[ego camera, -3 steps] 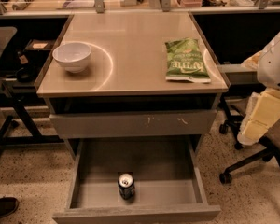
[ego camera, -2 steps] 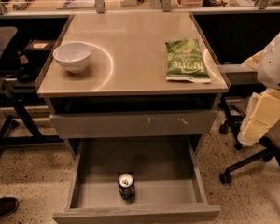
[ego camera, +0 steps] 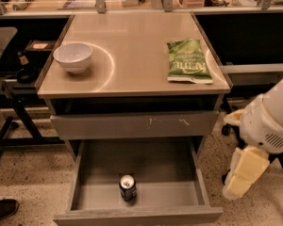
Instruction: Pick pepsi can from middle drawer and place on counter
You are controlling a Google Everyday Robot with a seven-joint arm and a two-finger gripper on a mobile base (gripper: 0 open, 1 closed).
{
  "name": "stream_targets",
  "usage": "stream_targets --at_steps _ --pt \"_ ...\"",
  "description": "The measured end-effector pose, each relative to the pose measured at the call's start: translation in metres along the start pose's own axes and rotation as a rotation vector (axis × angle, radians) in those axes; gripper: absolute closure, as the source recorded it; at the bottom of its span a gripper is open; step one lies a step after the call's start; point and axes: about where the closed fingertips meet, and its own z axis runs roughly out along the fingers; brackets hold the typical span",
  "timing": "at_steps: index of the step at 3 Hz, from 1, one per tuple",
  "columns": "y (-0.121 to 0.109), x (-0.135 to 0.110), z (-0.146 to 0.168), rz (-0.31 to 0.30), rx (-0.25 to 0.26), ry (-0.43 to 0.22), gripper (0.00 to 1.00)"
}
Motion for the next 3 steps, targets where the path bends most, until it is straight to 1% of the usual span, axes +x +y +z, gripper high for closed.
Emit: stream_targets --at_steps 1,2,3 --pt "0.035 0.013 0.064 0.054 -0.138 -0.033 0.00" --pt "0.034 0.013 0.064 0.054 -0.138 -0.033 0.00" --pt "0.036 0.011 0.093 0.068 -0.131 -0.050 0.00"
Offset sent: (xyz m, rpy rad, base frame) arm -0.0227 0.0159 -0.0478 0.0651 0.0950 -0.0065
